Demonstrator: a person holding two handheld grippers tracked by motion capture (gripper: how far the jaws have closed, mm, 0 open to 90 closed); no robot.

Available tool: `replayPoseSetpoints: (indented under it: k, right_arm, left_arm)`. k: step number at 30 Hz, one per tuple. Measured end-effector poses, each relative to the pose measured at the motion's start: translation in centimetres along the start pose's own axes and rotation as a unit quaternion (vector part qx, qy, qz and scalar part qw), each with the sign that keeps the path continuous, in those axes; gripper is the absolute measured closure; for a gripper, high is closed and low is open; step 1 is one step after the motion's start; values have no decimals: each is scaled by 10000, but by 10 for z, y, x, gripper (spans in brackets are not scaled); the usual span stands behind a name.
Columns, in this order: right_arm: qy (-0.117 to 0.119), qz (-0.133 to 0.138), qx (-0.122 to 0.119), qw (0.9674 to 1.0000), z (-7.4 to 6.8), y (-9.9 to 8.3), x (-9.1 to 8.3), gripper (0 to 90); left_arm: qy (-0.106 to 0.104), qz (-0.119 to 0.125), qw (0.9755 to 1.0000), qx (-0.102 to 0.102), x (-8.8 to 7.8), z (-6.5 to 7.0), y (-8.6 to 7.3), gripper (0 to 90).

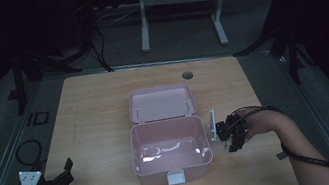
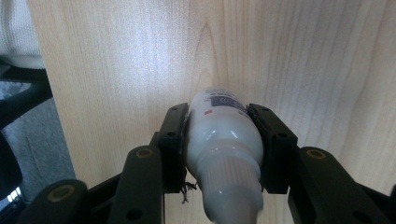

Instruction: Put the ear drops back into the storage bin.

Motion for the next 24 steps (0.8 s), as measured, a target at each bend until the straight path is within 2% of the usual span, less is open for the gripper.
replayPoseSetpoints:
  k: [8,16,24]
  right_arm:
    - [-10,-19,-27,10000,-2,1,-10,599]
    - [9,-3,-21,10000,-6,0,-27,599]
    - [-64,26,95,9999,-3,1,-44,599]
  left_arm:
    - [2,-1,10000,0,0,0,0,5]
    - [5,1,10000,-1,0,0,0,5]
    - [9,1,10000,-1,0,0,0,5]
Point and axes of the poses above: each handheld gripper's, and its own axes: x roughly forward along the jaws, y roughly out of its top, z roughly to its right, the point moved 7 cm from there along x, roughly forward along the jaws, and after that the axes turned 4 degrees about -z, right-handed, at the moved point
